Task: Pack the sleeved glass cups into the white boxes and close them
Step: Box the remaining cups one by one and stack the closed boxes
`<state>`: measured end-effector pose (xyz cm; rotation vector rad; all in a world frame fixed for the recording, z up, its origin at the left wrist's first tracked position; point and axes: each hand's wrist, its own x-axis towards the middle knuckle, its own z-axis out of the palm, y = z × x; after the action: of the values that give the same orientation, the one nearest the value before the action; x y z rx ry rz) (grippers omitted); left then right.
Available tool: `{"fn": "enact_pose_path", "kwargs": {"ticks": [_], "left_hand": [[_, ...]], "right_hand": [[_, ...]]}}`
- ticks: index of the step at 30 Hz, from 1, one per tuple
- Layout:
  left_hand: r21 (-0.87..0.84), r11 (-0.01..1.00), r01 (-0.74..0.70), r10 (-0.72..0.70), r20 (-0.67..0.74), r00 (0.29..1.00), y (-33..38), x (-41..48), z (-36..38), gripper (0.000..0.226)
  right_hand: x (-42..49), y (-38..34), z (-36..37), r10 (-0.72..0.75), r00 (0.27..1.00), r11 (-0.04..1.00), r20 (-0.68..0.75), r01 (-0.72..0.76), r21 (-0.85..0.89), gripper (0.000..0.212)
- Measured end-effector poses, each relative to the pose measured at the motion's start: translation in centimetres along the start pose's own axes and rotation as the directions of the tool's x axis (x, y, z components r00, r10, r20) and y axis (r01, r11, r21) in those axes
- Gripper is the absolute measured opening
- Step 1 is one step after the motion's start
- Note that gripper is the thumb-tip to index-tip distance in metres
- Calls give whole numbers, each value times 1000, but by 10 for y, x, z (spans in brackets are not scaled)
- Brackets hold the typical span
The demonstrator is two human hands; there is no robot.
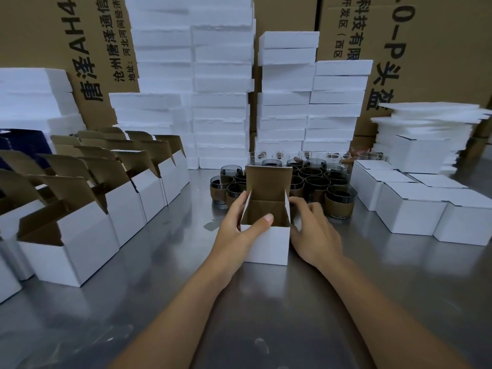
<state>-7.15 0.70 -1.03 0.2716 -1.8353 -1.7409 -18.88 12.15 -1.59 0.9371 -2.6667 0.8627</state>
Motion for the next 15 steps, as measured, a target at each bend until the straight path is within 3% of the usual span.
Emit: {"fn": "enact_pose_path", "kwargs": {"ticks": [4, 12, 15], "left_hand": [[42, 999, 12, -12, -3, 1000, 3, 0, 1, 69], [157, 988, 4, -2, -16, 1000, 9, -4, 2, 89], [213, 977, 22, -20, -11, 1000, 9, -4, 2, 93]], "right_hand": [[-6, 0, -3, 35, 996, 995, -87, -26, 101, 44], [-18, 9, -14, 125, 978, 954, -166, -72, 292, 46], [-24, 10, -22, 180, 965, 890, -189, -78, 450, 48]]}}
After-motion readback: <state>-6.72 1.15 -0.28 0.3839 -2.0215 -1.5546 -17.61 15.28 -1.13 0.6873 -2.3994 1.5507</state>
